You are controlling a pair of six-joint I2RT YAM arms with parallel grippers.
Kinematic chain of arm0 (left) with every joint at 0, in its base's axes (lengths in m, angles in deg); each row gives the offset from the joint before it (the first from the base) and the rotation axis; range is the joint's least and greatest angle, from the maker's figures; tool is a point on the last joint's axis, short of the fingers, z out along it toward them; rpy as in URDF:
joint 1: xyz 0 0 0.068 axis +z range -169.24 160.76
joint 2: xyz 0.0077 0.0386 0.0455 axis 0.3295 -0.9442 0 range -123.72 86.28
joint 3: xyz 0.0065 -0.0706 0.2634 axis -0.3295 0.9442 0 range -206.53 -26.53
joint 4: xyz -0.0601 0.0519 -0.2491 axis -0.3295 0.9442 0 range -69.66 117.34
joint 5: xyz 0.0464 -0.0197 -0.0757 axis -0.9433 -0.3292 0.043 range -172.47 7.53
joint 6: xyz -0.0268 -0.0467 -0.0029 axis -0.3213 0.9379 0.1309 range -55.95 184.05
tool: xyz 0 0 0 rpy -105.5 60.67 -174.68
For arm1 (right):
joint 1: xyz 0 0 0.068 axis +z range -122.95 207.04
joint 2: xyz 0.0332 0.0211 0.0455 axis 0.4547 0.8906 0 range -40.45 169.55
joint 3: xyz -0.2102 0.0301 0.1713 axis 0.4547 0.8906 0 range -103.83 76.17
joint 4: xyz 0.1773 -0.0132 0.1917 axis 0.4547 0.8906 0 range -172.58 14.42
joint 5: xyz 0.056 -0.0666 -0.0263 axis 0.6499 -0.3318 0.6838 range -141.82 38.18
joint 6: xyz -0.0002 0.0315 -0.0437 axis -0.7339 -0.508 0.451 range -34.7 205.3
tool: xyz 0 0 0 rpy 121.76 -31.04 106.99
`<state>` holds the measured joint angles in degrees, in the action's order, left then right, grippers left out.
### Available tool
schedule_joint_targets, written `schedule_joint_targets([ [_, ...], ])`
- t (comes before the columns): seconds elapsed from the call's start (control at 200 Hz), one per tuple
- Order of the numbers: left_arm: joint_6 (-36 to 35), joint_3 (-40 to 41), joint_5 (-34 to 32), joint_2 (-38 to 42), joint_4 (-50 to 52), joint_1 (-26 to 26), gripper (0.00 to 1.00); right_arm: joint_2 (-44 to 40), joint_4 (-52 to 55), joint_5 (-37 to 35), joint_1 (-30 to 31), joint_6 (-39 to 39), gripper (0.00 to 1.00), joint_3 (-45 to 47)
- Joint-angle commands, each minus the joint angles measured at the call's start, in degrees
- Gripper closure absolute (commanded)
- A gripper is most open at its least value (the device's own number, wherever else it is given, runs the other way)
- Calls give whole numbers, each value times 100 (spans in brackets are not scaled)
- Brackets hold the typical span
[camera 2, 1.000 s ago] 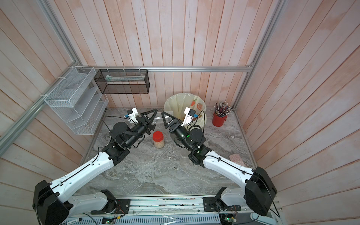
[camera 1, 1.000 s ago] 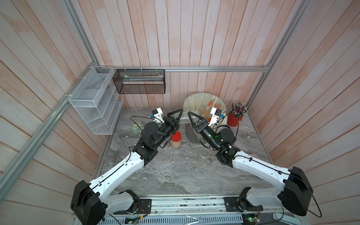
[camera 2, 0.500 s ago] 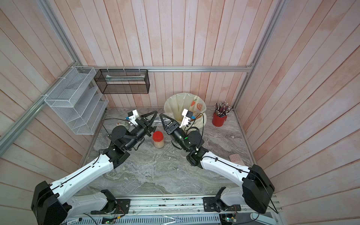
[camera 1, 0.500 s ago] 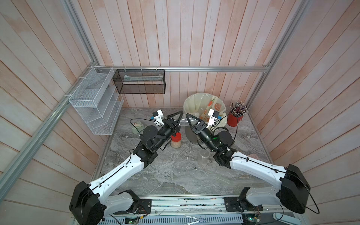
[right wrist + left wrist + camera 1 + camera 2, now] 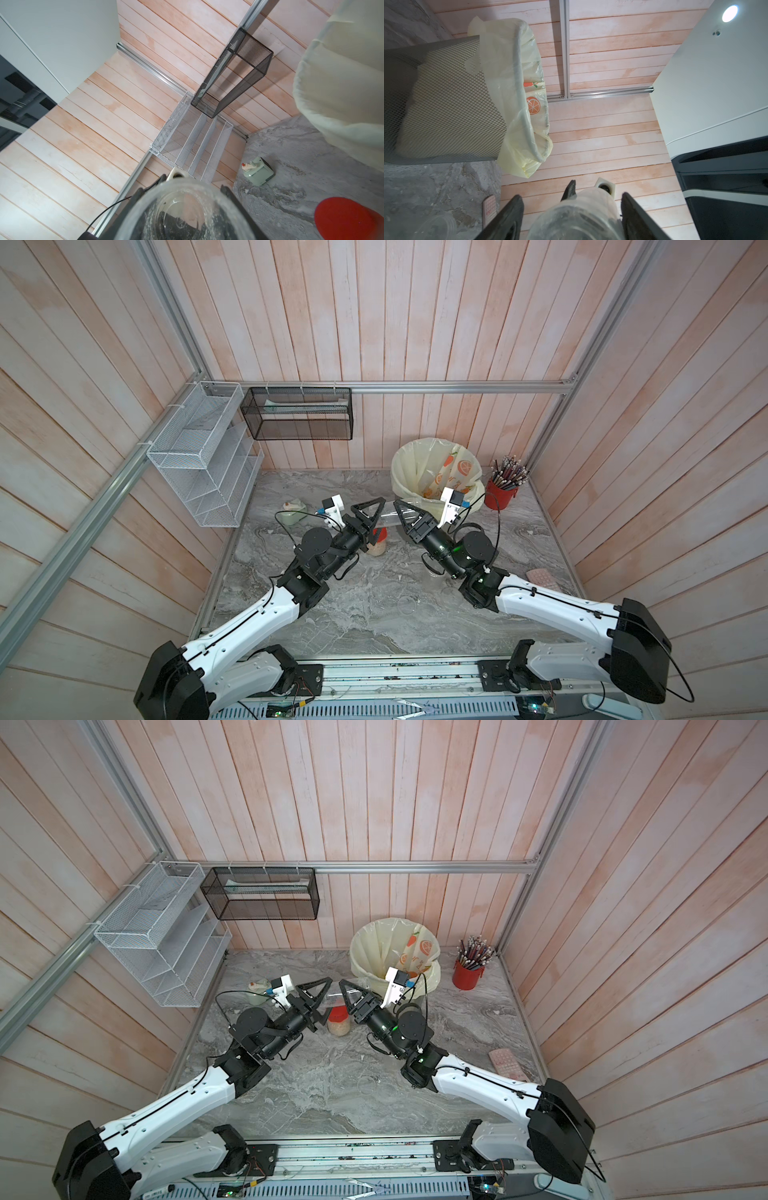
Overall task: Empty expired oatmeal from jars
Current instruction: Place the jar at the center of the board.
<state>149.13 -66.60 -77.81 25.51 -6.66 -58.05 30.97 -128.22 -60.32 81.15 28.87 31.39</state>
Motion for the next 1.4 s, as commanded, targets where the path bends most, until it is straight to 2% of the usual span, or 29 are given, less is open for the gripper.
schedule_joint_targets([
  [0.0,-164,253,61,241,305,-30,11,-218,244,-305,123,319,76,39],
  [0.07,-216,369,31,402,459,-30,9,-256,405,-383,191,424,77,47],
  [0.085,-223,391,26,447,484,-30,2,-267,441,-403,209,455,77,48],
  [0.105,-236,425,11,491,520,-30,0,-281,487,-443,230,499,78,40],
  [0.48,-757,934,-377,1543,1537,-22,0,-462,1632,-983,490,1210,79,-66],
  [0.625,-1318,777,-910,1846,2421,-14,0,-502,2026,-1288,638,1465,80,-82],
  [0.8,-1791,760,-1870,2211,3476,-20,0,-464,2653,-1606,785,1851,80,-180],
  [1.03,-1898,1221,-2505,2629,3929,12,0,-139,3275,-1785,889,2303,80,-280],
  [1.23,-1924,1451,-2715,2837,4108,14,0,266,3282,-1872,967,2555,80,-191],
  [1.39,-1887,1635,-2717,2974,4034,14,0,627,3277,-2266,1184,2762,80,-170],
])
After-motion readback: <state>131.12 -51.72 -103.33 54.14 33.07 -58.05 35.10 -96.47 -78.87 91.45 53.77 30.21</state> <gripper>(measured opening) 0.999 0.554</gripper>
